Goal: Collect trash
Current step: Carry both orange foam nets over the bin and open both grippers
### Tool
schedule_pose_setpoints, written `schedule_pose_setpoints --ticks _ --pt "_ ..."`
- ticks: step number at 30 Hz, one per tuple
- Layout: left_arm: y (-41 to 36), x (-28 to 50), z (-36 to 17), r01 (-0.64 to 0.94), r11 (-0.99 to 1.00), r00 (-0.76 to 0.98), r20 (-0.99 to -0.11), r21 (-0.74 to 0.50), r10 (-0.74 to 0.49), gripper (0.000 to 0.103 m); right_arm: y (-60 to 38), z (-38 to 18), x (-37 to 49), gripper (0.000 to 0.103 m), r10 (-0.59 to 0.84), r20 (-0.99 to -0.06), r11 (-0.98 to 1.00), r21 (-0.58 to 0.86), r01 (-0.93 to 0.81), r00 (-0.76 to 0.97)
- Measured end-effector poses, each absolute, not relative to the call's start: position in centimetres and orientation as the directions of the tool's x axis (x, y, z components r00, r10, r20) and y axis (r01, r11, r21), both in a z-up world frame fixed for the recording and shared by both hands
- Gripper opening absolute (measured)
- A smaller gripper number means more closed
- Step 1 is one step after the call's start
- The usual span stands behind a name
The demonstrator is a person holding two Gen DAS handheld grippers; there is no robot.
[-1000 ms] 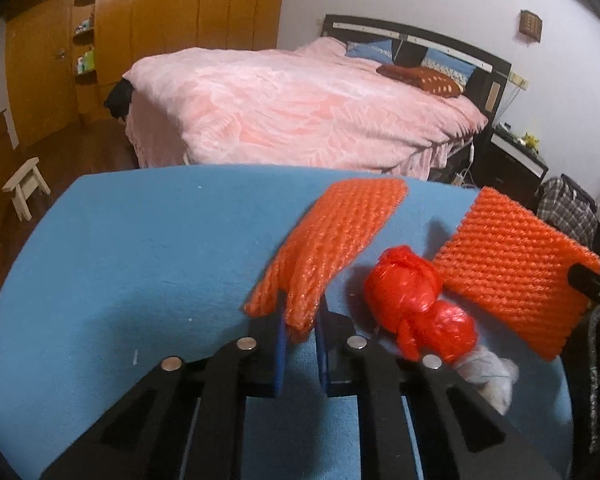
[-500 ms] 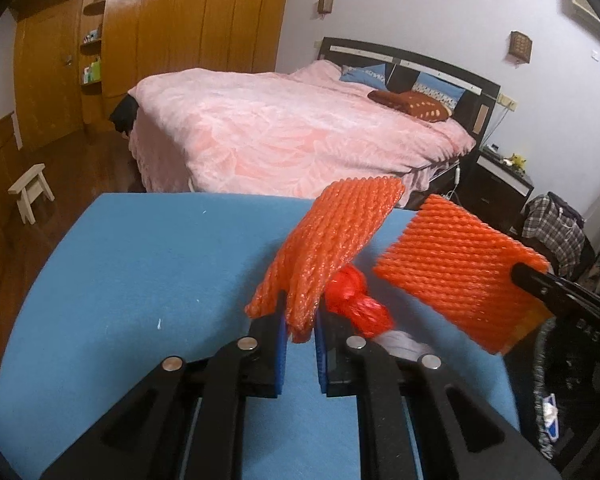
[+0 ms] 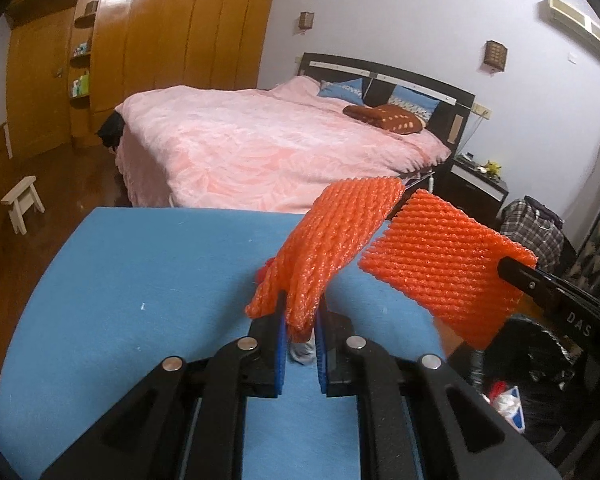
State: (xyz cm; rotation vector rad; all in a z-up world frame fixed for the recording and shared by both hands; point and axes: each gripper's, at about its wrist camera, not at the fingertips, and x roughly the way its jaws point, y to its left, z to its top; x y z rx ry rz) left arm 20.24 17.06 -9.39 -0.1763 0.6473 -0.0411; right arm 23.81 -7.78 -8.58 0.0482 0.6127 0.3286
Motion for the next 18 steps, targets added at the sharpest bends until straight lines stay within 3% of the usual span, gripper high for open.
schedule_pose_setpoints --ticks 18 --pt "7.9 16.7 -6.7 0.146 0.968 0.793 -0.56 -0.205 -0.238 0.012 -18.2 -6.5 16.7 0.015 0.182 -0.536 0.983 0.114 -0.143 0.824"
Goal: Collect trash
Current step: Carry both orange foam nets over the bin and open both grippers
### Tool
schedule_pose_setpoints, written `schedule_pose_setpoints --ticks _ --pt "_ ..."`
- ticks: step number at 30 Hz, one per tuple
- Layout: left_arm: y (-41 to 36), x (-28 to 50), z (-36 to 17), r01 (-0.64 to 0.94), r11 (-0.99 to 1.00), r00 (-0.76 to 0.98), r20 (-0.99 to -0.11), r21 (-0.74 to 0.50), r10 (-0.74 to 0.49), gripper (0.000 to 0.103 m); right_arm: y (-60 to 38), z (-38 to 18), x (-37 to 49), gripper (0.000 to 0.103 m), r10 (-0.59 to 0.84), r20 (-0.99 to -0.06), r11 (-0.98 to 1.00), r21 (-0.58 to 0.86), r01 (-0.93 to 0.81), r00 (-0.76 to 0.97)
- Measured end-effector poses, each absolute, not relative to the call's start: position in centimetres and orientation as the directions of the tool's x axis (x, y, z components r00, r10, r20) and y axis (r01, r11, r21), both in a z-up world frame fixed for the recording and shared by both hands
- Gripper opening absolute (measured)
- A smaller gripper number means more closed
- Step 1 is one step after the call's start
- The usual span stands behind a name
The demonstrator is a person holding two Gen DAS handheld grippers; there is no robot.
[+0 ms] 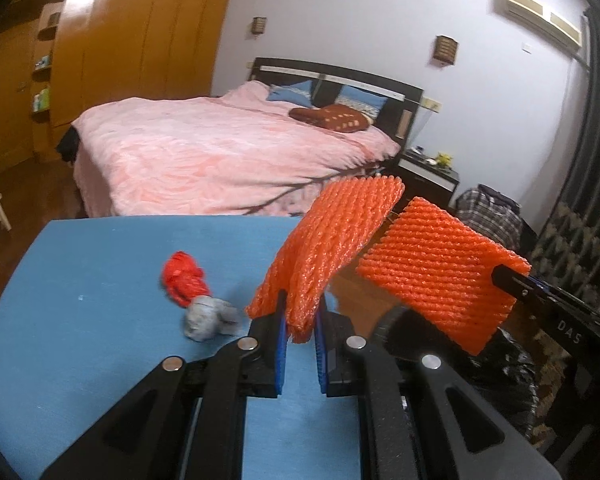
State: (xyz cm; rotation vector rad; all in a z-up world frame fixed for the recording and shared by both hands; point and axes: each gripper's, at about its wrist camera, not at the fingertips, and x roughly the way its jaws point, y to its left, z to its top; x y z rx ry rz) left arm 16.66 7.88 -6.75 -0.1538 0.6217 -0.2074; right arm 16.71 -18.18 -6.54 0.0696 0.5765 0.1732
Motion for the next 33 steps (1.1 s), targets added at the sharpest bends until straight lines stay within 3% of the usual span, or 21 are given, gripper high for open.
schedule_pose_setpoints --ticks 28,30,33 --pt "-9.0 15.9 -10.2 0.443 0.873 0.627 -0.625 -0.206 -0.465 0.013 -31.5 -11.5 10.9 0.016 -0.056 -0.605 0.987 0.087 0.136 0.794" --pt "-9.8 16.0 -10.8 0.459 0.863 0.603 -0.639 -0.212 -0.478 0.015 -31.8 -11.8 10.8 0.017 -0.065 -0.61 0.986 0.083 0.145 0.79" --pt "-10.6 16.2 -11.3 0.48 0.847 0.569 -0.653 -0.228 -0.499 0.038 -32.3 -12.6 10.8 0.018 -0.073 -0.62 0.983 0.086 0.161 0.781"
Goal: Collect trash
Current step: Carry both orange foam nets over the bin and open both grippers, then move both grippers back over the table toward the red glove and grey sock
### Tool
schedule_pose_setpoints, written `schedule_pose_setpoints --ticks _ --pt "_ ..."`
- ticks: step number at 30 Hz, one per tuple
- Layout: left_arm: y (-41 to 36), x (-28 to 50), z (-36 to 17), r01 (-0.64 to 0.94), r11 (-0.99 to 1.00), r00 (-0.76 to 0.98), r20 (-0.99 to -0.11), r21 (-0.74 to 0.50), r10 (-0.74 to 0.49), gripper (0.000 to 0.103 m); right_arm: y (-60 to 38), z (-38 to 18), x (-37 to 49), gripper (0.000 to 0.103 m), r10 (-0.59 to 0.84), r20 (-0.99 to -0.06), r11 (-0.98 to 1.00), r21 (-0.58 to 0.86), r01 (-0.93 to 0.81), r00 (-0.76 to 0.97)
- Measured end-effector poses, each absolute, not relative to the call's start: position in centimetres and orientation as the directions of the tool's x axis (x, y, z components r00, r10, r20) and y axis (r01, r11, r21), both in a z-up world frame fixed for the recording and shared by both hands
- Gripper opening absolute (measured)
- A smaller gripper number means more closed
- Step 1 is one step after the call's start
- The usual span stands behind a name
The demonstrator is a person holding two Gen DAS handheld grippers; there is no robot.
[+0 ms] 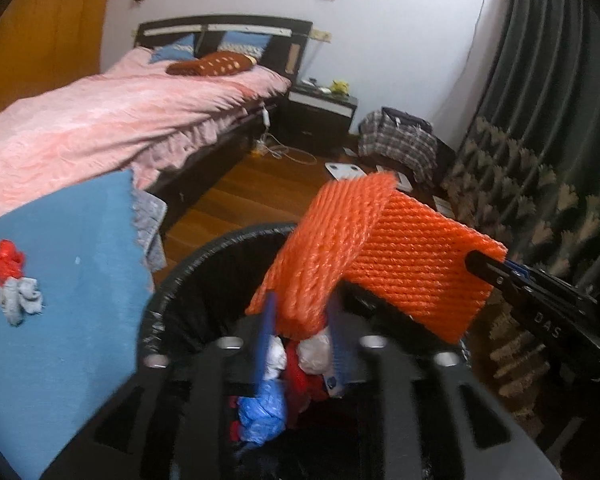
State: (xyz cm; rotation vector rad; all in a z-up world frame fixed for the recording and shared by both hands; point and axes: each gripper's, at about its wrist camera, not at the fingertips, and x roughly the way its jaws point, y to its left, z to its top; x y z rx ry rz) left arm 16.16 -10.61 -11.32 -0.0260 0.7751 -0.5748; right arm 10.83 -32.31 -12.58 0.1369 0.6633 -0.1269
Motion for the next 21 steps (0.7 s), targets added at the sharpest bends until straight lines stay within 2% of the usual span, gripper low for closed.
schedule_pose_setpoints --ticks 1,4,6,12,14,21 --pt "-10.8 16.1 -11.4 0.483 0.845 0.568 -0.653 -0.23 -0.502 0.047 -32.5 -13.0 10.8 0.018 -0.081 -0.627 0.982 0.084 0.17 0.775" --pt "-10.8 15.9 -11.7 0.49 0.841 0.558 -0.66 -0.228 -0.503 0.055 -33.0 -13.6 10.7 0.031 -0.088 -0.636 0.98 0.084 0.182 0.766" --pt "-10.6 15.9 -11.7 0.485 0.845 0.561 -0.662 -0.225 -0.498 0.062 -33.2 -13.9 10.5 0.051 -0.092 -0.639 0.979 0.081 0.185 0.764" --pt "-8.7 15.7 -11.0 0.461 0.863 0.599 -0.645 -0.207 -0.475 0.078 -32.7 -13.6 9.9 0.087 -0.093 -0.615 0.981 0.08 0.18 0.783" --pt "-7.8 15.4 -10.6 0.442 0.878 0.629 -0.634 -0.183 -0.449 0.087 -32.4 -13.1 9.8 0.089 -0.084 -0.597 0.983 0.08 0.164 0.798" --pt "-3.2 15.3 -9.2 0.352 0.922 0.709 -0.597 -0.161 -0.375 0.095 -29.8 -11.5 9.8 0.097 -0.021 -0.534 0.991 0.1 0.088 0.845"
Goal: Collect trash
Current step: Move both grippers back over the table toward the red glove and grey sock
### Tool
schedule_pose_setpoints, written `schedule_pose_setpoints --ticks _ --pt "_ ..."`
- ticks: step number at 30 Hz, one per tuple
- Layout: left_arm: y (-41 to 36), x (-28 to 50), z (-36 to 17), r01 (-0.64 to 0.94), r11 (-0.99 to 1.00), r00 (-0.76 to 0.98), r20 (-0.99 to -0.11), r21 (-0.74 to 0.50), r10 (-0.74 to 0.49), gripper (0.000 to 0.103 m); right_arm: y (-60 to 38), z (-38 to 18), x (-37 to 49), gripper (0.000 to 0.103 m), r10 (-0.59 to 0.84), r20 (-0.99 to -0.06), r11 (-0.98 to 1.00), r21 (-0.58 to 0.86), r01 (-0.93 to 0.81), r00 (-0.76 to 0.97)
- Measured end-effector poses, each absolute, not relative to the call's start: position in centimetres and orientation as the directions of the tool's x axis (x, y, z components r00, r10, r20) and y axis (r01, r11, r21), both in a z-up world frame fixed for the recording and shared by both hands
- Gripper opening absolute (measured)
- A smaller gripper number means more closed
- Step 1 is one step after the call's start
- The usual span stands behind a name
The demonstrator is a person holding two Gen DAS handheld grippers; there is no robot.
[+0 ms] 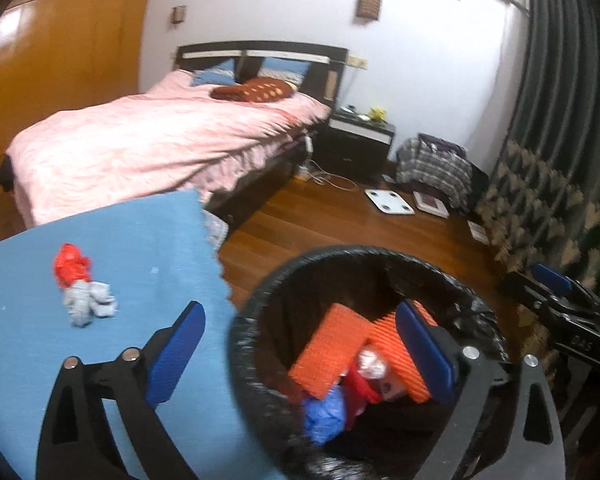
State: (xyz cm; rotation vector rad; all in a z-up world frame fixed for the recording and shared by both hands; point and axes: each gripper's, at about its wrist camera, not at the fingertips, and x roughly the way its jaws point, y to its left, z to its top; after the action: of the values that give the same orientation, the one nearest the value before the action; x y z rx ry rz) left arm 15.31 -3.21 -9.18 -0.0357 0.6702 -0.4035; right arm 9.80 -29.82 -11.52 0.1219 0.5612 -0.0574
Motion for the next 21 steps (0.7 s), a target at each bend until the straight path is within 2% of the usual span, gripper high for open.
schedule_pose_setpoints --ticks 21 --pt "15.3 14.7 -9.7 -0.03 0.996 0.823 -0.567 -0.079 -0.021 0.096 -14.0 -9.8 16.7 0.098 0.21 -0.519 0.978 0.118 -0.175 0.828"
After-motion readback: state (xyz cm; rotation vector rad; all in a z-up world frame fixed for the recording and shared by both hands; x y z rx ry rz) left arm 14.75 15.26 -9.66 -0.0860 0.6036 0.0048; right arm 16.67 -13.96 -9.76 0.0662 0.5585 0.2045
